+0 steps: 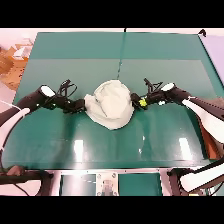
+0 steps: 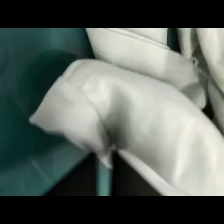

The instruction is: Fold the shirts.

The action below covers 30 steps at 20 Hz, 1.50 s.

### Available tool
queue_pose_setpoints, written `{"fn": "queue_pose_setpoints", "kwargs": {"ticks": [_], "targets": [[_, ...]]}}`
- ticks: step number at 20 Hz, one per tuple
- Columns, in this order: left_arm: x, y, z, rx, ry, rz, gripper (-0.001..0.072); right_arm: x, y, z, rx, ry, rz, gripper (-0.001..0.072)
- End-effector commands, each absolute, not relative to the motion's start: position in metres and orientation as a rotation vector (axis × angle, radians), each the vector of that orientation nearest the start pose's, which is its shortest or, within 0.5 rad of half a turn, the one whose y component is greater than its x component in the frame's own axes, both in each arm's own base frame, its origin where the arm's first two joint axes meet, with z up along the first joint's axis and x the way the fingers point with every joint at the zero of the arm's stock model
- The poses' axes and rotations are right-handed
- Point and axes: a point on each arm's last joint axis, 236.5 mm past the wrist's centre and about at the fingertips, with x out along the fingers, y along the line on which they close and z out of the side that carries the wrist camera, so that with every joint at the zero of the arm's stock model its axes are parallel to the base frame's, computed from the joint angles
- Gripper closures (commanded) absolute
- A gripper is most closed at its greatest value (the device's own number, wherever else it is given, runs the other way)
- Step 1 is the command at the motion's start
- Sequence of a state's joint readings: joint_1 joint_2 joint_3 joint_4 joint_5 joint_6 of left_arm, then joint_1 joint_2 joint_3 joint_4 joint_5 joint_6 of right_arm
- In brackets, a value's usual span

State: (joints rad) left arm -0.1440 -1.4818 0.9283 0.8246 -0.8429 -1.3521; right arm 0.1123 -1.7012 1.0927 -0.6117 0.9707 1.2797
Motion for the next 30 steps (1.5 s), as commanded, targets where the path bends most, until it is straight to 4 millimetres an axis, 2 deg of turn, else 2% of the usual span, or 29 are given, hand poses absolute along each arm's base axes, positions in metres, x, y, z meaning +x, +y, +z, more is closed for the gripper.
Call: {"fn": "queue_pose_setpoints", "kwargs": {"ticks": [1, 4, 6, 8, 11, 13, 16, 18, 20, 23, 25, 26, 28, 30], "targets": [[0.398, -0.175, -0.077, -0.542, 1.247, -0.369, 0.0687, 0.403, 0.217, -0.078, 0.736, 1.407, 0.545, 0.0697], [0.421, -0.173, -0.030, -0.481, 1.174, -0.429, 0.0688, 0.419, 0.195, -0.042, 0.742, 1.330, 0.555, 0.0698], [0.434, -0.167, 0.015, -0.419, 1.091, -0.455, 0.0688, 0.431, 0.170, -0.006, 0.738, 1.235, 0.540, 0.0698], [0.445, -0.162, 0.076, -0.390, 0.965, -0.476, 0.0689, 0.441, 0.141, 0.039, 0.731, 1.120, 0.523, 0.0698], [0.450, -0.149, 0.192, -0.338, 0.707, -0.492, 0.0688, 0.447, 0.096, 0.125, 0.695, 0.910, 0.496, 0.0698], [0.438, -0.140, 0.273, -0.292, 0.530, -0.497, 0.0688, 0.441, 0.070, 0.193, 0.640, 0.758, 0.483, 0.0698], [0.396, -0.137, 0.389, -0.242, 0.267, -0.527, 0.0688, 0.414, 0.051, 0.298, 0.529, 0.525, 0.468, 0.0698], [0.359, -0.134, 0.456, -0.208, 0.109, -0.545, 0.0689, 0.384, 0.049, 0.363, 0.438, 0.376, 0.463, 0.0698], [0.323, -0.134, 0.509, -0.187, -0.025, -0.568, 0.0689, 0.348, 0.059, 0.419, 0.351, 0.243, 0.470, 0.0698], [0.275, -0.131, 0.577, -0.133, -0.225, -0.583, 0.0689, 0.286, 0.083, 0.487, 0.241, 0.066, 0.492, 0.0698], [0.248, -0.127, 0.612, -0.112, -0.350, -0.584, 0.0688, 0.252, 0.096, 0.514, 0.209, -0.008, 0.501, 0.0698], [0.240, -0.126, 0.620, -0.112, -0.375, -0.585, 0.0688, 0.242, 0.100, 0.519, 0.194, -0.026, 0.505, 0.0698], [0.243, -0.129, 0.613, -0.082, -0.352, -0.588, 0.0688, 0.234, 0.100, 0.513, 0.201, 0.002, 0.485, 0.0698], [0.265, -0.130, 0.592, -0.071, -0.291, -0.578, 0.0688, 0.246, 0.091, 0.491, 0.206, 0.082, 0.446, 0.0697]]}}
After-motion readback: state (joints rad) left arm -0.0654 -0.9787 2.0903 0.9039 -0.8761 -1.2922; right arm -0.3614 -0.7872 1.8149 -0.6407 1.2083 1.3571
